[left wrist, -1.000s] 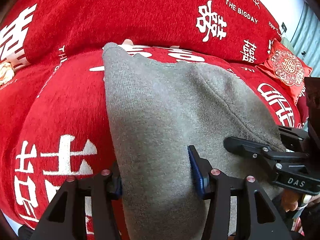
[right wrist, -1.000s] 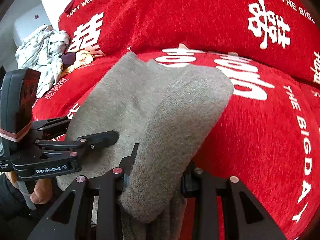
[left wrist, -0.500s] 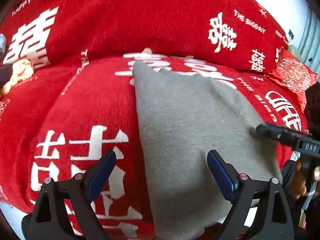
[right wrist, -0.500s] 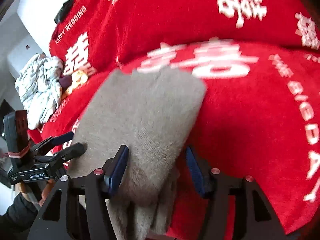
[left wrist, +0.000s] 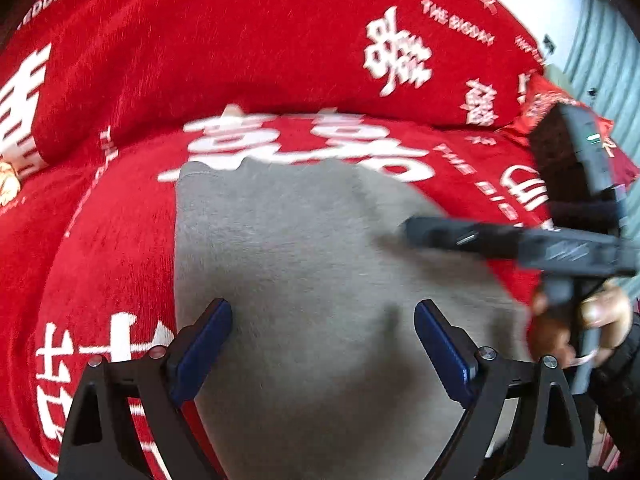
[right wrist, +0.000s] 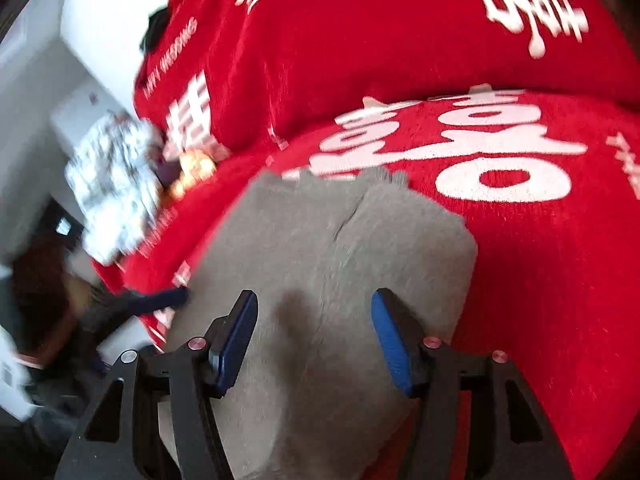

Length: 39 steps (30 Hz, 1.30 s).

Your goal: Fold small clothes

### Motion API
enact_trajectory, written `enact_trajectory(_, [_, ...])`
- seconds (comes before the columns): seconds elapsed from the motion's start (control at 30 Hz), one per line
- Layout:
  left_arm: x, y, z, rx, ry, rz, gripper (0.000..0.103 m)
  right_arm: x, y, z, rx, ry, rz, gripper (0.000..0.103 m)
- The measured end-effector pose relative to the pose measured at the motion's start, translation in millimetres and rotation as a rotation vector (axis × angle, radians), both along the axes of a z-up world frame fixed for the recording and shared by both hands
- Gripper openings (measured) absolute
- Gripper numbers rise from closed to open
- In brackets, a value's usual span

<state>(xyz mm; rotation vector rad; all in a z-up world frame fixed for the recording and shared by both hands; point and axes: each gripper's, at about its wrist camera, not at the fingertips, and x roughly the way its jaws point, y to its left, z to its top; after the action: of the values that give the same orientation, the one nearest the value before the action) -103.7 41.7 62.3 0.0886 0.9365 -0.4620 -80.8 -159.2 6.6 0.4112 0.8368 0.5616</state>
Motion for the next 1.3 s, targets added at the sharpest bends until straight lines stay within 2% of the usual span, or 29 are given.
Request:
enact_trajectory(0.1, [3, 1, -5, 0.015, -0.006, 0.007, 0.093, 4, -9, -2, 0.047, 0.021, -0.006, 0.061])
enact_trajectory(0.2, [-13, 5, 7, 0.029, -0.032, 0.008, 0.093, -15, -8, 11, 0.003, 0.006, -0.016, 0.062])
enact_trajectory(0.3, [-27, 11, 14, 0.067, -0.07, 0.009, 0.093, -54, 0, 31, -0.007, -0.067, 0.084, 0.062])
enact_trajectory(0.4, [-30, 18, 11, 0.106, -0.051, 0.052, 0.093, -93, 12, 41, -0.008, -0.115, 0.187, 0.062])
enact_trajectory(0.5, [-27, 24, 5, 0.134, -0.029, 0.103, 0.093, -115, 32, 37, -0.016, -0.118, 0.277, 0.063])
enact_trajectory(0.57, [-25, 29, -1, 0.14, -0.006, 0.127, 0.093, -119, 42, 28, -0.063, -0.105, 0.293, 0.063])
enact_trajectory(0.67, [-27, 31, -5, 0.128, 0.009, 0.141, 0.093, -108, 45, -3, -0.169, -0.013, 0.233, 0.062])
enact_trajectory(0.7, [-28, 31, -6, 0.132, 0.009, 0.142, 0.093, -107, 43, -9, -0.163, 0.002, 0.225, 0.062])
enact_trajectory(0.77, [-30, 30, -7, 0.148, 0.0, 0.149, 0.093, -110, 39, -10, -0.138, -0.007, 0.213, 0.062])
enact_trajectory(0.87, [-31, 27, -5, 0.171, -0.004, 0.161, 0.093, -113, 45, -8, -0.198, -0.019, 0.206, 0.062])
enact_trajectory(0.97, [-35, 23, 0, 0.225, -0.019, 0.184, 0.093, -117, 53, 1, -0.273, -0.016, 0.174, 0.062])
enact_trajectory(1.03, [-38, 20, 3, 0.255, -0.023, 0.199, 0.093, -124, 63, 16, -0.349, -0.047, 0.147, 0.063])
enact_trajectory(1.07, [-39, 18, 5, 0.271, -0.026, 0.206, 0.093, -128, 69, 24, -0.399, -0.073, 0.131, 0.065])
enact_trajectory(1.13, [-41, 16, 8, 0.291, -0.024, 0.219, 0.093, -132, 77, 39, -0.473, -0.112, 0.097, 0.074])
enact_trajectory(1.2, [-43, 15, 10, 0.284, -0.014, 0.217, 0.093, -132, 82, 50, -0.523, -0.127, 0.054, 0.077])
enact_trajectory(1.3, [-46, 16, 15, 0.224, 0.004, 0.205, 0.093, -127, 85, 58, -0.568, -0.12, 0.031, 0.077])
